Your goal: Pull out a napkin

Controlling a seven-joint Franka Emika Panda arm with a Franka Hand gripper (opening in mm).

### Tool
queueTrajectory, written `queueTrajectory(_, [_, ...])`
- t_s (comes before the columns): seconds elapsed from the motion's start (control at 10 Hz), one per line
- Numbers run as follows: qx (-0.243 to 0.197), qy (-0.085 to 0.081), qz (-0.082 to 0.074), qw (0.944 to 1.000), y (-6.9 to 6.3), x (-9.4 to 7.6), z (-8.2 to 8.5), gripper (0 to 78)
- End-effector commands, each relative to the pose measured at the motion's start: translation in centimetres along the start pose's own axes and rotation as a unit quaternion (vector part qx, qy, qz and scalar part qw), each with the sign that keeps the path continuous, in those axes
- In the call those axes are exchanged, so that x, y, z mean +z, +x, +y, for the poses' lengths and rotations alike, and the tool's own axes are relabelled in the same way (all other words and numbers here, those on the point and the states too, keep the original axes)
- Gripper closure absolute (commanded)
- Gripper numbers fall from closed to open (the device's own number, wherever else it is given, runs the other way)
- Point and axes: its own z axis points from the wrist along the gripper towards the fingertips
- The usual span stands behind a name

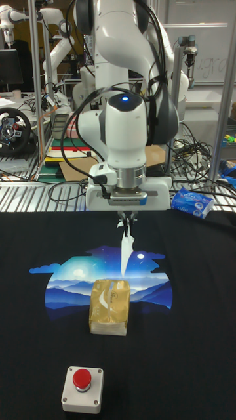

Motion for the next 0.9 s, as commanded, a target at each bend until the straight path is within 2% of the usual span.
queueTrajectory(0.1, [0.007,0.005,-0.003,1.0,-0.07,-0.09,0.01,76.4])
queueTrajectory(0.9, [0.026,0.007,-0.02,0.9994,-0.05,-0.1,0.05,76.4])
